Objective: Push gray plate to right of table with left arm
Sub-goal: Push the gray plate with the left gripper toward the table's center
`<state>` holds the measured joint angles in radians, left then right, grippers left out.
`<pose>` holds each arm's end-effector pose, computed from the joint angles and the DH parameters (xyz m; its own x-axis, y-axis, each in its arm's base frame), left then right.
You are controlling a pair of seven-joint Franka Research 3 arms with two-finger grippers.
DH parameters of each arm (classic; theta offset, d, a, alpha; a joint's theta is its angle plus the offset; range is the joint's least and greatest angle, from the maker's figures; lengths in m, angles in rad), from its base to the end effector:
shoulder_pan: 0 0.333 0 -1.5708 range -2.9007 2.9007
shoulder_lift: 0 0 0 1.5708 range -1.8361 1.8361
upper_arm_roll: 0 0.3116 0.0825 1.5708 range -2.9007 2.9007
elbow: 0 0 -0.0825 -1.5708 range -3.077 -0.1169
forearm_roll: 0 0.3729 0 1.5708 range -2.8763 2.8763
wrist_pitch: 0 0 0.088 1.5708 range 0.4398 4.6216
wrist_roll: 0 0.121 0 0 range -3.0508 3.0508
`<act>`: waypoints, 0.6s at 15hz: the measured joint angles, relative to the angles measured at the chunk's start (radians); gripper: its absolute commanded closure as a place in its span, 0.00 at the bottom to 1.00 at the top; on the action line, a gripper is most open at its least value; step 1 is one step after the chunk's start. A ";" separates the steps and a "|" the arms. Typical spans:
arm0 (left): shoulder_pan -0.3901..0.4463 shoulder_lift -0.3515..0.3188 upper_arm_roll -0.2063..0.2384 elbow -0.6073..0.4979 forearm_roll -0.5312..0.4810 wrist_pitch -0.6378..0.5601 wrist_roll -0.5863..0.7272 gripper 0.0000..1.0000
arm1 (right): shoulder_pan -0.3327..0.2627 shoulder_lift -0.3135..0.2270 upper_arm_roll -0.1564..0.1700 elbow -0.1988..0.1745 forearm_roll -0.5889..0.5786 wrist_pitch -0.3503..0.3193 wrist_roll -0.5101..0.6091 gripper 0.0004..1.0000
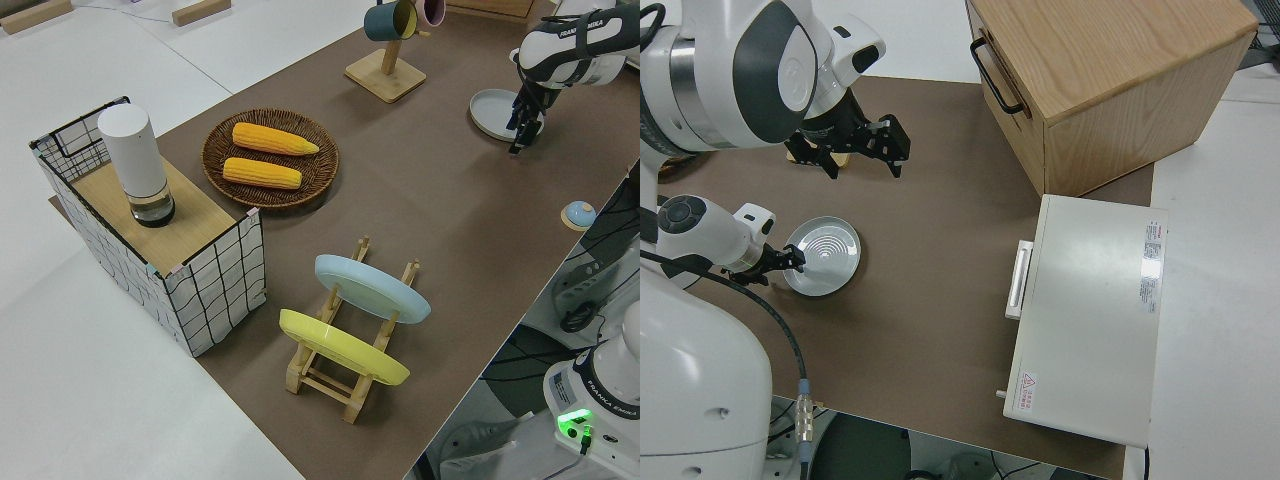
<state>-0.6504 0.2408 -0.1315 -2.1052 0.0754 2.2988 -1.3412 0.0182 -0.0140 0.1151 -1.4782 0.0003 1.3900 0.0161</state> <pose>0.4002 -0.3930 0.2900 0.8724 0.4887 0.0119 0.4886 -0.8711 -0.0489 0.5143 0.0695 0.6402 0.9904 0.1165 -0.0742 0.1170 -0.9931 0.0025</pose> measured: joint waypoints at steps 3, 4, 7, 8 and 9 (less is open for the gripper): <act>0.000 0.000 0.002 0.021 0.000 -0.032 0.011 0.00 | 0.000 0.000 0.000 0.000 0.000 0.000 0.000 0.02; 0.001 -0.001 0.004 0.034 0.000 -0.056 0.024 0.00 | 0.000 0.000 0.000 0.000 0.000 0.000 0.000 0.02; 0.009 -0.024 0.016 0.074 -0.017 -0.140 0.087 0.00 | 0.000 0.000 0.000 0.000 0.000 0.000 0.000 0.02; 0.019 -0.038 0.019 0.082 -0.023 -0.163 0.112 0.00 | 0.000 0.000 0.000 0.000 0.000 0.000 0.000 0.02; 0.035 -0.059 0.022 0.087 -0.031 -0.193 0.148 0.00 | 0.000 0.000 0.000 0.000 0.000 0.000 0.000 0.02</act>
<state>-0.6157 0.1814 -0.1099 -2.0182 0.0444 2.1057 -1.1932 0.0182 -0.0140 0.1151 -1.4782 0.0003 1.3900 0.0161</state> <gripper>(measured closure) 0.004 0.013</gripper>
